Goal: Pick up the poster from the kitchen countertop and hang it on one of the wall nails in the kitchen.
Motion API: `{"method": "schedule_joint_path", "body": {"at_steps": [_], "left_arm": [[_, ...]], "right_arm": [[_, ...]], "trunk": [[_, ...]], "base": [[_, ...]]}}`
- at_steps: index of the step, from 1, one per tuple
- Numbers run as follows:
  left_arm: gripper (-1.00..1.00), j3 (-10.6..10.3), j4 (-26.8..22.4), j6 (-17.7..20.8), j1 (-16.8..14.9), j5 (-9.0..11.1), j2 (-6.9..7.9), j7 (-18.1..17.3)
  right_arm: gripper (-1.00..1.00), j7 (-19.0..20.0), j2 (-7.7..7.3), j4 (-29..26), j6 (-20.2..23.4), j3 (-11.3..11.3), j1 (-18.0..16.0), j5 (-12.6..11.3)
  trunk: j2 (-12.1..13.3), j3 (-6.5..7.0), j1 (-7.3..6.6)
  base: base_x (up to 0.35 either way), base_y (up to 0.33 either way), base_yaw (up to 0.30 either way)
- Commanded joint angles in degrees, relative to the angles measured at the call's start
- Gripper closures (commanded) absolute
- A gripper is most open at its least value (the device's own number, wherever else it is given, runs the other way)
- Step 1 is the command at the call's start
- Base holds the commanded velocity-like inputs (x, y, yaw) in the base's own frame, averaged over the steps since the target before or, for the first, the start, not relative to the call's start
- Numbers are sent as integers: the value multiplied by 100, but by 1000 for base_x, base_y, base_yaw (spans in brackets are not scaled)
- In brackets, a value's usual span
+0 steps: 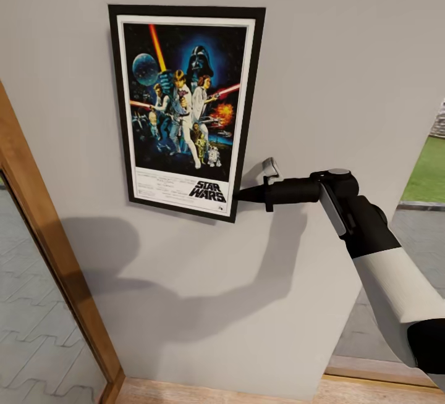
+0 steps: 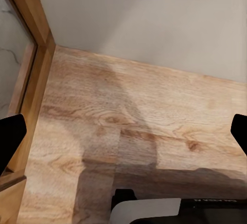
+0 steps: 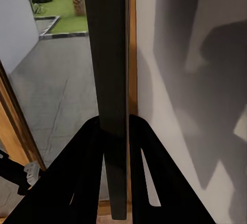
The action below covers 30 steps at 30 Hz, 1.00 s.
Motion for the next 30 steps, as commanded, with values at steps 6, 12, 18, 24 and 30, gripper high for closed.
{"method": "schedule_joint_path", "body": {"at_steps": [6, 12, 18, 24, 30], "left_arm": [[-100, 17, -11, 27, -1, -4, -3, -33], [-100, 17, -11, 27, -1, -4, -3, -33], [-100, 17, -64, 16, -1, -13, -82, -33], [-100, 17, -64, 16, -1, -13, -82, -33], [-100, 17, -64, 16, -1, -13, -82, -33]], "right_arm": [[100, 2, -5, 3, 66, 13, -6, -52], [100, -4, -6, 5, 67, 13, -5, -52], [100, -26, 10, 66, 75, 4, 42, -54], [100, -26, 10, 66, 75, 4, 42, -54], [100, -26, 10, 66, 75, 4, 42, -54]], "trunk": [[-12, -12, 4], [-12, -12, 4], [-12, -12, 4], [-12, -12, 4], [-12, -12, 4]], "base": [[0, 0, 0], [0, 0, 0], [0, 0, 0], [0, 0, 0], [0, 0, 0]]}}
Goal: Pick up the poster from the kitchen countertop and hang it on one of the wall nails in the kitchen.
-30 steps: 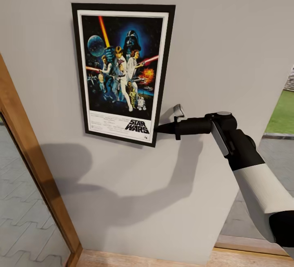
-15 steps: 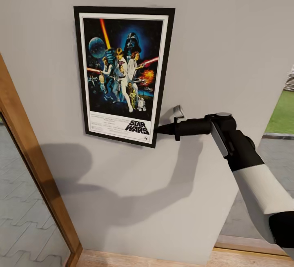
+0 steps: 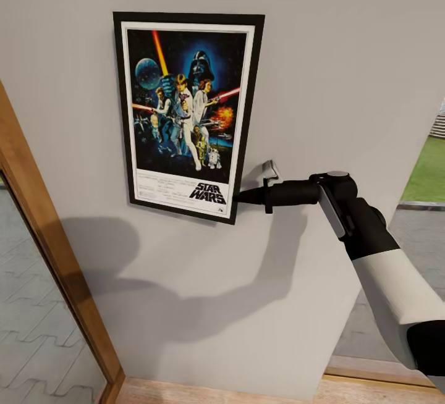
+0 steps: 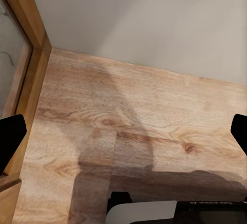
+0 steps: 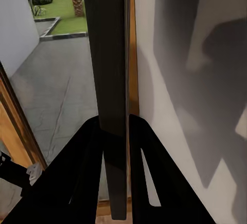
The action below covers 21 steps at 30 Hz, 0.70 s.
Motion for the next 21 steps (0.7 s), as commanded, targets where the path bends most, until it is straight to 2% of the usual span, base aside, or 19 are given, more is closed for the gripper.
{"method": "schedule_joint_path", "body": {"at_steps": [1, 6, 13, 14, 15, 19, 20, 21], "left_arm": [[-100, 16, -11, 26, -1, -5, -3, -33], [-100, 16, -11, 26, -1, -5, -3, -33], [-100, 16, -3, 26, -1, -5, -19, -33], [-100, 16, -3, 26, -1, -4, -20, -33], [-100, 16, -3, 26, -1, -4, -20, -33], [-100, 16, -3, 26, -1, -4, -20, -33], [-100, 16, -2, 26, -1, -4, -20, -33], [-100, 16, -2, 26, -1, -5, -21, -33]], "right_arm": [[100, -10, -6, 0, 51, 13, -6, -45], [100, -11, -6, -2, 51, 13, -5, -45], [100, -23, -6, 221, 44, 13, 29, -233], [100, 676, -629, -434, -199, 1123, 31, -613], [100, -23, -6, 240, 44, 13, 32, -433], [100, -24, -6, 249, 43, 13, 33, -451], [-100, -25, -6, 249, 43, 13, 33, -453], [-100, -25, -6, 248, 41, 13, 33, -454]], "trunk": [[-12, -12, 4], [-12, -12, 4], [-12, -12, 4], [-12, -12, 4], [-12, -12, 4], [-12, -12, 4], [-12, -12, 4], [-12, -12, 4]], "base": [[0, 0, 0], [0, 0, 0], [0, 0, 0], [0, 0, 0], [0, 0, 0], [0, 0, 0], [0, 0, 0], [0, 0, 0]]}}
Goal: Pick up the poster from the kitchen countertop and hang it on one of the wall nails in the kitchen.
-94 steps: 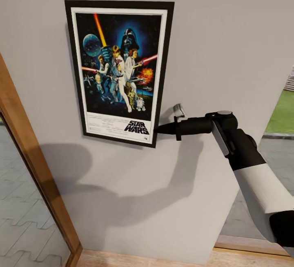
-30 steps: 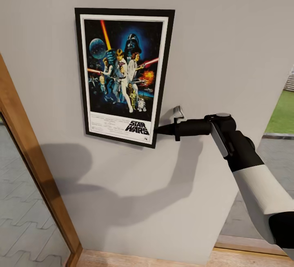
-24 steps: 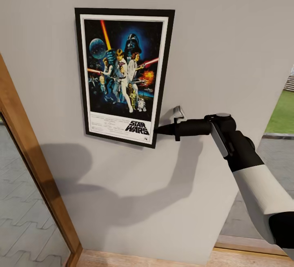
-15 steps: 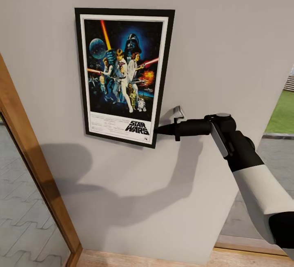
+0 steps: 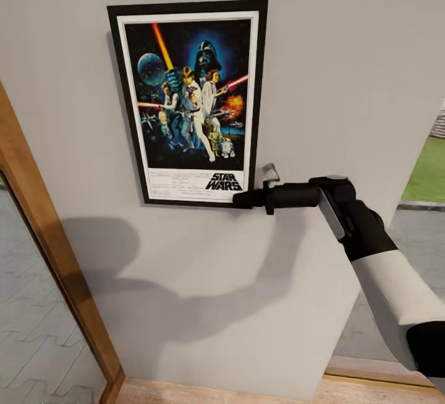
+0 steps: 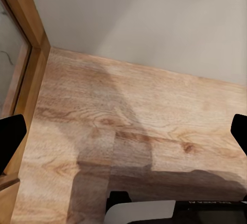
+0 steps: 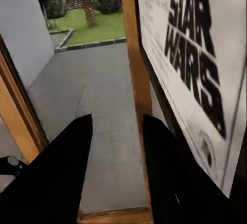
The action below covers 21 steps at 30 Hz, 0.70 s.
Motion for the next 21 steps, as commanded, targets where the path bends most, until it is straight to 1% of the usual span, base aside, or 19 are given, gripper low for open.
{"method": "schedule_joint_path", "body": {"at_steps": [1, 21], "left_arm": [[-100, 16, -11, 26, -1, -5, -3, -33], [-100, 16, -11, 26, -1, -5, -3, -33]], "right_arm": [[-100, -14, -6, 0, 49, 14, -6, -48], [-100, -14, -6, 5, 50, 14, -6, -53]], "trunk": [[-13, -12, 4], [-13, -12, 4]], "base": [[0, 0, 0], [0, 0, 0]]}}
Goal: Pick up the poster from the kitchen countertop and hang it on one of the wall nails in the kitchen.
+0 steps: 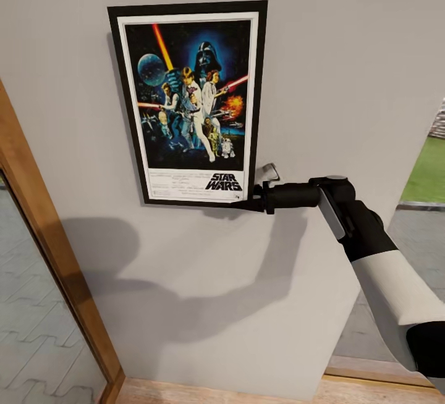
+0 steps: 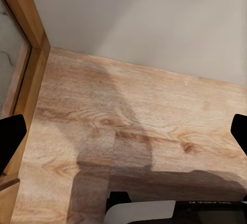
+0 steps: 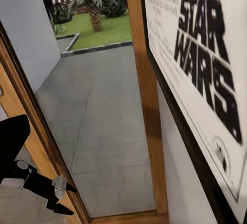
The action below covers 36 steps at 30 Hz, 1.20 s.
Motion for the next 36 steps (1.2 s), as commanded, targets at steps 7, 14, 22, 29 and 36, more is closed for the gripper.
{"method": "schedule_joint_path", "body": {"at_steps": [7, 14, 22, 29, 36], "left_arm": [[-100, 16, -10, 26, -2, -6, -3, -33], [-100, 16, -10, 26, -2, -5, -3, -33], [-100, 16, -10, 26, -2, -6, -3, -41], [-100, 16, -10, 26, -2, 1, -3, -49], [-100, 23, -10, 26, -2, 2, 5, -64]], "right_arm": [[-100, -163, -4, 3, -51, 7, -5, 27], [-100, -153, -4, -3, -54, 7, 7, 16], [-100, -150, -4, -47, -92, 3, 307, -125], [-100, -140, -14, -64, -590, -1, 1053, -144], [-100, -115, -48, -45, -847, -8, 1769, -130]], "trunk": [[-7, -11, 6], [-7, -11, 6], [-7, -11, 6], [-7, -11, 6], [-7, -11, 6]], "base": [[-153, -101, 0], [-264, -177, 0], [-282, -177, 0], [-289, -166, 0], [-182, -99, 0]]}}
